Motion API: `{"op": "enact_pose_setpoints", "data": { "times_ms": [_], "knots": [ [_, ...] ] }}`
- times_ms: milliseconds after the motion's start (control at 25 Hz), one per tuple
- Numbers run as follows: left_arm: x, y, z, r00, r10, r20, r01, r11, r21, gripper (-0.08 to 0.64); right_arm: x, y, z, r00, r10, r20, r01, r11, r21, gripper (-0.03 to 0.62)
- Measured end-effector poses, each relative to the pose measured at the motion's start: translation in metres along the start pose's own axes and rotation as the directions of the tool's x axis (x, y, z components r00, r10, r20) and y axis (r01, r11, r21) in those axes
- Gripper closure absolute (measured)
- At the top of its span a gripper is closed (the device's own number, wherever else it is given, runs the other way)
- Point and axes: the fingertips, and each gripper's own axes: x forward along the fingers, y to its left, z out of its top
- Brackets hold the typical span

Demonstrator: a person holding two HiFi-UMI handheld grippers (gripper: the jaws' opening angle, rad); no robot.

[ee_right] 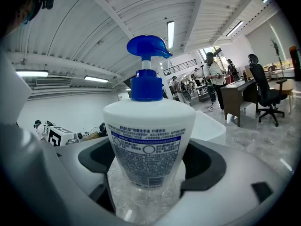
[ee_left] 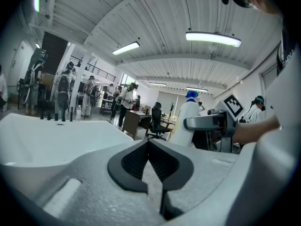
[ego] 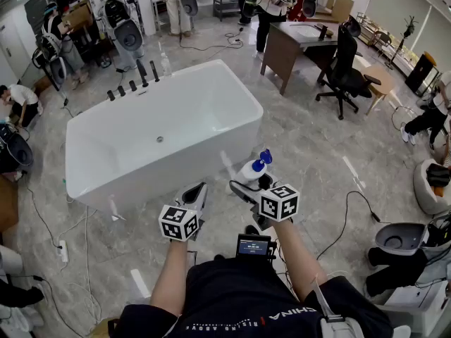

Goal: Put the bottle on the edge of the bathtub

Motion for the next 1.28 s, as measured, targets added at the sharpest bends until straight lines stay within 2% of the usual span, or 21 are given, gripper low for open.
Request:
{"op": "enact_pose_setpoints", "data": {
  "times_ms": [200,520,800,1000,1280],
  "knots": [
    [0.0,-0.001,-0.002,1.0,0.01,-0.009,-0.01,1.0,0.029,0.551,-0.002,-0.002,-0.002,1.0,-0.004,0.001,0.004,1.0,0.005,0.14],
    [0.001,-0.001,0.001,1.0,-0.007,0.01,0.007,1.0,-0.001,0.551,-0.002,-0.002,0.0,1.0,-0.017,0.001,0.017,1.0,-0.014,0.14],
    [0.003,-0.004,-0.002,1.0,-0.028,0.011,0.029,0.999,-0.027,0.551,-0.002,-0.003,-0.003,0.999,-0.036,-0.013,0.035,0.996,-0.079,0.14],
    [0.004,-0.007,0.0,0.999,-0.042,0.009,0.042,0.999,-0.019,0.551,-0.002,-0.003,-0.001,1.0,-0.031,-0.004,0.031,0.998,-0.061,0.14],
    [0.002,0.003,-0.009,1.0,-0.026,0.015,0.027,0.999,-0.041,0.551,0.004,-0.003,-0.006,1.0,-0.029,0.002,0.029,0.998,-0.049,0.14]
  ]
}}
